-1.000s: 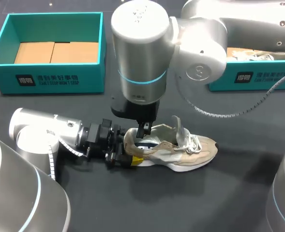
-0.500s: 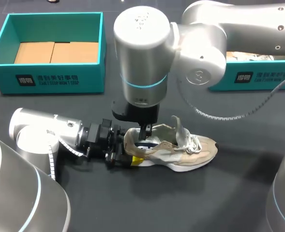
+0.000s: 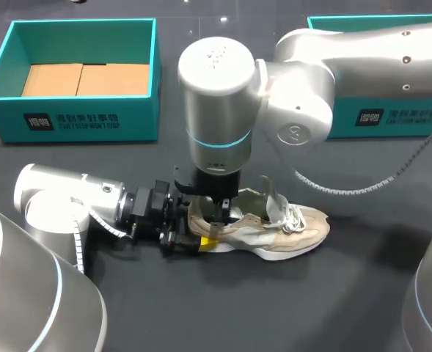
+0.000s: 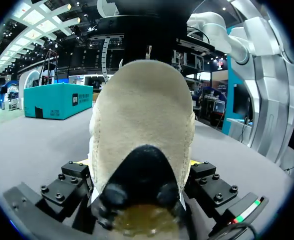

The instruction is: Take the shoe out of the shoebox, open the shoe tongue, remove and reinsert the insole, then place the shoe into the shoebox

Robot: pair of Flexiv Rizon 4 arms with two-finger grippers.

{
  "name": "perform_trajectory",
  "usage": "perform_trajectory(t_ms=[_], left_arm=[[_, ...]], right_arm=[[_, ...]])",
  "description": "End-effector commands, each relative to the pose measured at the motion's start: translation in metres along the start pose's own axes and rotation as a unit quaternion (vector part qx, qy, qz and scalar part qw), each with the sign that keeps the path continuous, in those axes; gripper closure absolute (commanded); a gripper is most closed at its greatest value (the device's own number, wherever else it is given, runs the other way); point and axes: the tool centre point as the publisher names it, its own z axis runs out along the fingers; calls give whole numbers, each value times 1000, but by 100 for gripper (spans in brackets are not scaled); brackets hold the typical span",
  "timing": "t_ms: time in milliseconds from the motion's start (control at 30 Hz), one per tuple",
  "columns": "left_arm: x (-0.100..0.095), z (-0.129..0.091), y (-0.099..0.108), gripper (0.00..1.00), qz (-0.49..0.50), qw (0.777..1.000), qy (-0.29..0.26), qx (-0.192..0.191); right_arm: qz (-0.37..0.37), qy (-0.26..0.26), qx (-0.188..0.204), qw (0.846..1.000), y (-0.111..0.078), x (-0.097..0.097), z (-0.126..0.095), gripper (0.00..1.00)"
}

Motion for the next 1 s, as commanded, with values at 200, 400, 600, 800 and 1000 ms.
perform_trajectory(t_ms=[200,400,600,800,1000], left_arm=[[1,0,0,100,0,1000,0,-1],[1,0,0,100,0,1000,0,-1],[1,0,0,100,0,1000,0,-1],[1,0,0,100,0,1000,0,-1],[1,0,0,100,0,1000,0,-1]], right_arm=[[25,-8,2,1000,-25,3,16,100],[46,-21,5,999,-43,1,16,100],[56,-26,8,998,-55,-3,17,100],[58,-31,2,998,-59,-6,20,85],[49,-28,-2,998,-55,-10,26,72]])
